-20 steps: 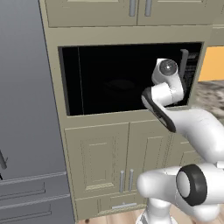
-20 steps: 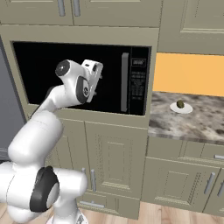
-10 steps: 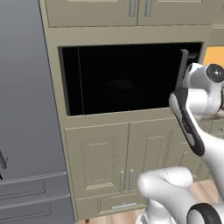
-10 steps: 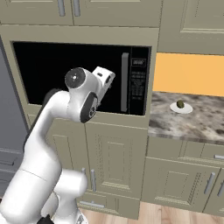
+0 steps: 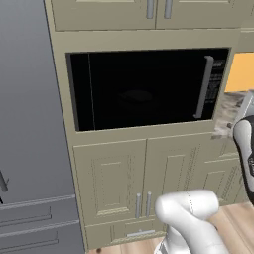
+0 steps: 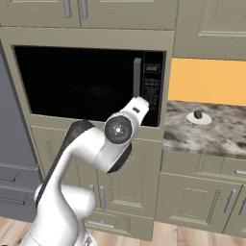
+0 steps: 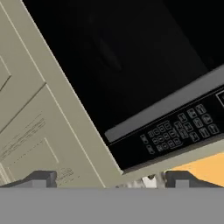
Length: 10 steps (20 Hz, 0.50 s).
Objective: Remove the kiwi from the bowl and place it on the small plate. Then place the bowl with only the steak in the microwave, close the door, and press the start button to microwave the steak.
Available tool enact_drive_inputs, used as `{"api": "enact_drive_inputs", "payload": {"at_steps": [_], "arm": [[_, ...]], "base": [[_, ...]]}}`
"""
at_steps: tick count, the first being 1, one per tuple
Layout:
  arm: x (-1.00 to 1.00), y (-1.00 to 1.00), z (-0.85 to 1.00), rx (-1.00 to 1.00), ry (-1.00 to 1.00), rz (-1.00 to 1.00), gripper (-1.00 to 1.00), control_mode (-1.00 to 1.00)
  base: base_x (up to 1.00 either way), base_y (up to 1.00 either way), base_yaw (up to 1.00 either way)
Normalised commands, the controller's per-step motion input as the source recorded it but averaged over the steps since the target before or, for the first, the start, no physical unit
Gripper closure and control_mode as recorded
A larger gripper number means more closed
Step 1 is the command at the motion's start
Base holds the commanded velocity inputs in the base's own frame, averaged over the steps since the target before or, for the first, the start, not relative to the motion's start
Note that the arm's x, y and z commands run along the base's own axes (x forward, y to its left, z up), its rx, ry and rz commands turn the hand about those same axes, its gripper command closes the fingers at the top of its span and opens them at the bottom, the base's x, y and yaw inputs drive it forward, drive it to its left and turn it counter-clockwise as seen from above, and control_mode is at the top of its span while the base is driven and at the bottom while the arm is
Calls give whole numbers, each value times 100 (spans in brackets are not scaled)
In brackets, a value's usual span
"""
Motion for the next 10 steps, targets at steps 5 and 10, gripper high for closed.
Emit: {"api": "enact_drive_inputs", "payload": {"at_steps": [5, 10], "arm": [[46, 23, -9, 7, -5, 14, -100, -100], [23, -18, 0, 10, 0, 10, -100, -100]], "base": [[0, 0, 0], [0, 0, 0]]}}
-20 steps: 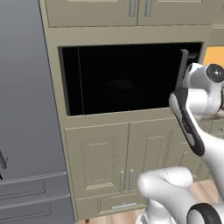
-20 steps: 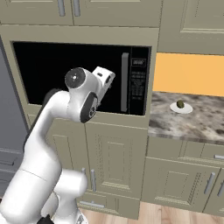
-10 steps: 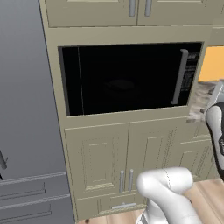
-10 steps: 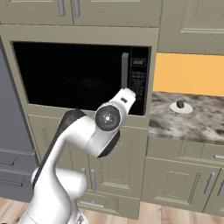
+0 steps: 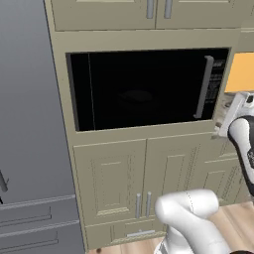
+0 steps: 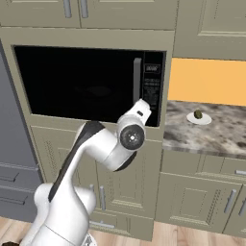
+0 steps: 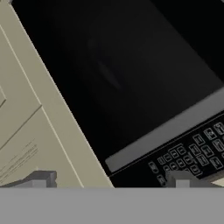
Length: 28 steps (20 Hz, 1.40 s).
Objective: Remove the kiwi from the bowl and place it on the small plate. Then place the bowl with only the steak in the microwave, close the door, and press the start button to microwave the steak.
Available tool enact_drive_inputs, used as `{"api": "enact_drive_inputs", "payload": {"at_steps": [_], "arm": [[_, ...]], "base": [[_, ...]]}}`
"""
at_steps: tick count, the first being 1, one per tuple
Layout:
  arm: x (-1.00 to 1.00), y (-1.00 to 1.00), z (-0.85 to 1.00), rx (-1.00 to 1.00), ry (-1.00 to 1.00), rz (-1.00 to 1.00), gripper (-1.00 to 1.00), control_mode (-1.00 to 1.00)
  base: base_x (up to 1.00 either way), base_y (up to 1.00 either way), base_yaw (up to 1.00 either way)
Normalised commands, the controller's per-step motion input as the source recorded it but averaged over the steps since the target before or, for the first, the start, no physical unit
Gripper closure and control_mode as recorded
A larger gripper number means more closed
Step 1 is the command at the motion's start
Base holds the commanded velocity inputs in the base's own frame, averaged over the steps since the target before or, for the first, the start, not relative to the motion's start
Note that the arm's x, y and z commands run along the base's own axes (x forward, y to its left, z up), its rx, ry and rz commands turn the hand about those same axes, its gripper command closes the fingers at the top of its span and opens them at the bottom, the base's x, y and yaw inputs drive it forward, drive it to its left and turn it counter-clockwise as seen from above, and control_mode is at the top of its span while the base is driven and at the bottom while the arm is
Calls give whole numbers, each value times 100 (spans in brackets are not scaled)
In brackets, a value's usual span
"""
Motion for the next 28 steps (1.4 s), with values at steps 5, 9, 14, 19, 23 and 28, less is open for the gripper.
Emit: {"api": "enact_drive_inputs", "payload": {"at_steps": [5, 9, 14, 19, 23, 28], "arm": [[20, -30, -4, 13, 0, 4, -100, -100], [42, -2, -26, 9, 1, 5, -100, -100], [42, 0, -23, 8, 1, 6, -100, -100], [43, -4, -12, 9, 1, 5, -100, -100], [24, -30, -9, 9, 0, 3, -100, -100], [38, -13, -6, 8, 0, 4, -100, -100]], "base": [[0, 0, 0], [0, 0, 0], [0, 0, 0], [0, 0, 0], [0, 0, 0], [0, 0, 0]]}}
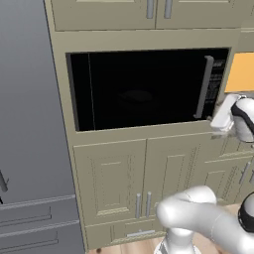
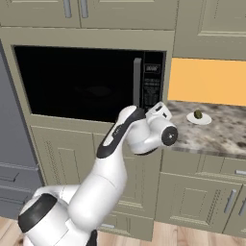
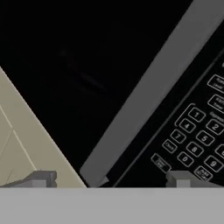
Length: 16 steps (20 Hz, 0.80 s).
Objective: Remove the kiwi from the bowl and place it on the small plate. Then place the bowl with only the steak in the microwave, close the door, and press the start button to microwave the steak.
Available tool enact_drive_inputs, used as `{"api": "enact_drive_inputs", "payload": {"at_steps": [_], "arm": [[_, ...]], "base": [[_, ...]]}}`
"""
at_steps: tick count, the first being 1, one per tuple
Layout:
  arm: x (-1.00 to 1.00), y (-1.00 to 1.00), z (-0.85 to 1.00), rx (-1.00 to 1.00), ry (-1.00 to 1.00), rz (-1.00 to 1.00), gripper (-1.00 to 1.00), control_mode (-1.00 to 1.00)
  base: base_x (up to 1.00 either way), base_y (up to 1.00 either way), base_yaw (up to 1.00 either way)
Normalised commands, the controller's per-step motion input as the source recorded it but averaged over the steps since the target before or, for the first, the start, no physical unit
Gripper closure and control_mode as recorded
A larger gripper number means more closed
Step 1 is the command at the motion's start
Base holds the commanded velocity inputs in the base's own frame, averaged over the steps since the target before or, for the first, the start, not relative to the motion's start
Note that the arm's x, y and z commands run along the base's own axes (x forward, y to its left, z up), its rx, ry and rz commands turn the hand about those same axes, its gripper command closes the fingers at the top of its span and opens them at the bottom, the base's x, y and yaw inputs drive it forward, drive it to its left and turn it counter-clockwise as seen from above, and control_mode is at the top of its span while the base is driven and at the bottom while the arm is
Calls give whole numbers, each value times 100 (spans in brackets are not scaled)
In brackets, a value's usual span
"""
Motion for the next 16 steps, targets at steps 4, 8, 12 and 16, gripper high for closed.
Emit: {"api": "enact_drive_inputs", "payload": {"at_steps": [4, 8, 12, 16], "arm": [[41, -1, -14, 7, 1, 4, -100, -100], [41, -3, -18, 8, 0, 4, -100, -100], [42, -10, -10, 8, 0, 3, -100, -100], [34, -25, -7, 8, 0, 4, -100, -100]], "base": [[0, 0, 0], [0, 0, 0], [0, 0, 0], [0, 0, 0]]}}
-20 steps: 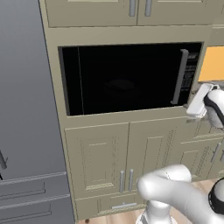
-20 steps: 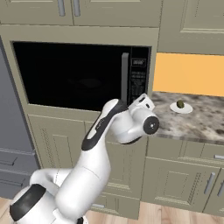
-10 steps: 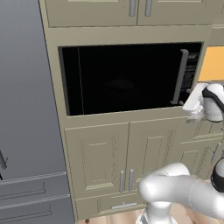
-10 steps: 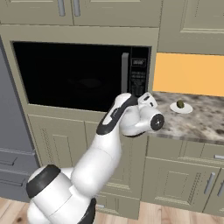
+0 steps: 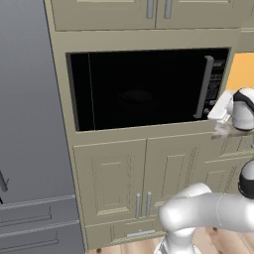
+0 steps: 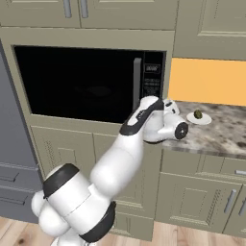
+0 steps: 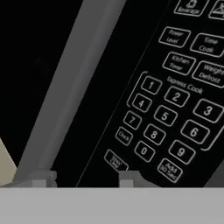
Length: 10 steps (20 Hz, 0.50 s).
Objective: Remove the kiwi from the bowl and place it on the small plate. Then place the bowl with only the steak in the microwave, close the door, and press the start button to microwave the steak.
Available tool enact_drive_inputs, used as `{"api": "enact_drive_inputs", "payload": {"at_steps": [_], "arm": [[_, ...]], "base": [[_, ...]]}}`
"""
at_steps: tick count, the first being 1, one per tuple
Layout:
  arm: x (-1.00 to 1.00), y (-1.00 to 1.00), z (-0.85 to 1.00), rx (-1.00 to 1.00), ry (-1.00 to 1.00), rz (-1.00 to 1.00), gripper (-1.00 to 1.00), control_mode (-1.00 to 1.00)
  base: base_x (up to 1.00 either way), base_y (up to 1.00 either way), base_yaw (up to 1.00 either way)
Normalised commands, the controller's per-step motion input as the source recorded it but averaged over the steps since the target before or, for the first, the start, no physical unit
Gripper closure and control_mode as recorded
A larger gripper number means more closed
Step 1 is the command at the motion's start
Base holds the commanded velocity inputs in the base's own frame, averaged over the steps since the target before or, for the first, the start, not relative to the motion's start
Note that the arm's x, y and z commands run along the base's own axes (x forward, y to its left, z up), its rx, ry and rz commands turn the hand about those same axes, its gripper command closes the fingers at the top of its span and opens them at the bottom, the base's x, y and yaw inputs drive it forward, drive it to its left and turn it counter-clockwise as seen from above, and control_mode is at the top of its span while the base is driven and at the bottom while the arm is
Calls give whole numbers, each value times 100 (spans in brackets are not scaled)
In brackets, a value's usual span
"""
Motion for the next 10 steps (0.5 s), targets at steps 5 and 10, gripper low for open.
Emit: {"api": "enact_drive_inputs", "payload": {"at_steps": [5, 10], "arm": [[38, -15, -16, 7, 0, 3, -100, -100], [36, -4, -13, 6, 0, 4, -100, -100]], "base": [[0, 0, 0], [0, 0, 0]]}}
